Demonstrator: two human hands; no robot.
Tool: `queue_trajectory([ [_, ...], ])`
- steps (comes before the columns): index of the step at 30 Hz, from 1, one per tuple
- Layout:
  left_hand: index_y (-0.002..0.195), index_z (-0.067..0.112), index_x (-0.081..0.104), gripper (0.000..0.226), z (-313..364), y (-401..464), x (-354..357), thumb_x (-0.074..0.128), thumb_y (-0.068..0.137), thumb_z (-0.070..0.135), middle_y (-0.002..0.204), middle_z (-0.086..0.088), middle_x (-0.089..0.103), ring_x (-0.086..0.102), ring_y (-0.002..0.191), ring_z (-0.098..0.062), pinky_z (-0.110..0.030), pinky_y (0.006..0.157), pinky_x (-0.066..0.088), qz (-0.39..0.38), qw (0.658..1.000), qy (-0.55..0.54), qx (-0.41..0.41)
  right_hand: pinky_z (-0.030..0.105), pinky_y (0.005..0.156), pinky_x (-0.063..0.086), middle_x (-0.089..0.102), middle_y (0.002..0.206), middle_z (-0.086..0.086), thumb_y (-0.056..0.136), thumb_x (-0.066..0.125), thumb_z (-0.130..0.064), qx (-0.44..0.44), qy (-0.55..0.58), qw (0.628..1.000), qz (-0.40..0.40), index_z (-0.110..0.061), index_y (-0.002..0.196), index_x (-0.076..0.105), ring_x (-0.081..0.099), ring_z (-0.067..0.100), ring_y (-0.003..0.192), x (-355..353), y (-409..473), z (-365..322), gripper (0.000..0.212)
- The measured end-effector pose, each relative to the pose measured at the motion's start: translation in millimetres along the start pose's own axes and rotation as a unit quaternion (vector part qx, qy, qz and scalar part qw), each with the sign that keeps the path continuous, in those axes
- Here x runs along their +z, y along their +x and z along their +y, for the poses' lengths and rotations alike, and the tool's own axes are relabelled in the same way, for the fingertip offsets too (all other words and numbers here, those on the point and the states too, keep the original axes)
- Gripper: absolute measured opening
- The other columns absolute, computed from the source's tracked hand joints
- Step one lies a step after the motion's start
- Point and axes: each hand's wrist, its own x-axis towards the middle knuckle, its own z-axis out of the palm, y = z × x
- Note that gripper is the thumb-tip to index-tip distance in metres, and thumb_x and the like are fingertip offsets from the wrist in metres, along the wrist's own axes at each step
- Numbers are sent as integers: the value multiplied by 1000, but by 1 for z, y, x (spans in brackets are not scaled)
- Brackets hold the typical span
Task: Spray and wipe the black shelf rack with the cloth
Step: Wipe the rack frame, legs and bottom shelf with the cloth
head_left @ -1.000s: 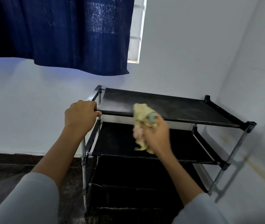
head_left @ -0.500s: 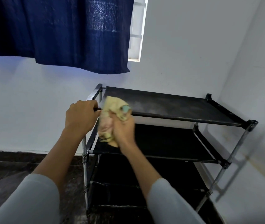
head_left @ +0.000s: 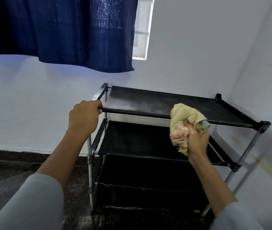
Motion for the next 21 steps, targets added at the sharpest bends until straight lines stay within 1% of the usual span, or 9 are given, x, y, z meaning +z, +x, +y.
queue_trajectory([
  [3, 110, 19, 64, 22, -2, -2, 3, 47, 97, 25, 94, -13, 65, 55, 87, -34, -34, 65, 37, 13, 1000, -9, -3, 15, 60, 50, 67, 84, -6, 90, 60, -8, 29, 18, 999, 28, -14, 98, 67, 66, 4, 72, 2, 0, -6, 12],
  [6, 110, 19, 64, 23, -1, -4, 6, 45, 97, 24, 98, -13, 66, 56, 89, -35, -35, 67, 37, 19, 1000, -13, -2, 12, 55, 49, 65, 83, -9, 90, 59, -5, 31, 26, 998, 39, -25, 86, 60, 64, -2, 64, 33, -17, -8, 20],
  [9, 109, 19, 64, 23, 1, -3, 9, 45, 97, 23, 98, -13, 66, 56, 89, -35, -36, 67, 37, 15, 1000, -13, -1, 21, 67, 50, 66, 94, -1, 86, 65, -4, 14, -8, 999, -43, -18, 95, 63, 62, 5, 74, 91, -47, 3, 17],
  [11, 106, 18, 63, 20, -2, -2, 8, 46, 95, 22, 96, -16, 65, 54, 85, -36, -35, 65, 35, 9, 1000, -4, -10, 32, 79, 52, 68, 103, 2, 83, 65, -9, -18, -51, 991, -121, -12, 112, 64, 64, 14, 87, 131, -74, 7, 29],
  [13, 101, 14, 61, 15, -4, -3, 6, 48, 93, 15, 92, -18, 63, 47, 77, -35, -36, 64, 34, 1, 1000, 7, -20, 36, 92, 48, 62, 119, -1, 83, 61, -14, -56, -94, 980, -168, -18, 123, 60, 60, 16, 104, 153, -95, 1, 41],
  [15, 100, 12, 60, 13, -1, -4, 3, 49, 94, 16, 87, -17, 59, 41, 73, -31, -36, 63, 35, -1, 1000, 7, -27, 36, 93, 48, 57, 126, -7, 86, 60, -16, -82, -127, 970, -193, -21, 127, 57, 56, 14, 107, 154, -97, -3, 42],
  [17, 103, 16, 62, 18, 3, -6, 2, 48, 96, 24, 89, -15, 60, 40, 74, -27, -35, 63, 34, 4, 1000, 0, -24, 23, 81, 49, 56, 122, -8, 87, 60, -18, -86, -174, 959, -207, -22, 129, 55, 55, 9, 98, 139, -86, -6, 42],
  [19, 107, 19, 63, 20, 3, -5, 3, 47, 97, 27, 93, -14, 63, 42, 75, -25, -35, 63, 35, 8, 1000, -7, -21, 4, 65, 38, 54, 110, -11, 87, 61, -16, -88, -213, 955, -189, -20, 126, 55, 50, 5, 89, 114, -66, -5, 40],
  [21, 108, 20, 63, 21, -1, -4, 3, 48, 97, 28, 92, -13, 64, 46, 75, -26, -34, 64, 37, 10, 1000, -14, -19, 2, 67, 39, 58, 103, -10, 82, 63, -13, -91, -224, 962, -127, -22, 118, 60, 55, 8, 88, 79, -46, -4, 37],
])
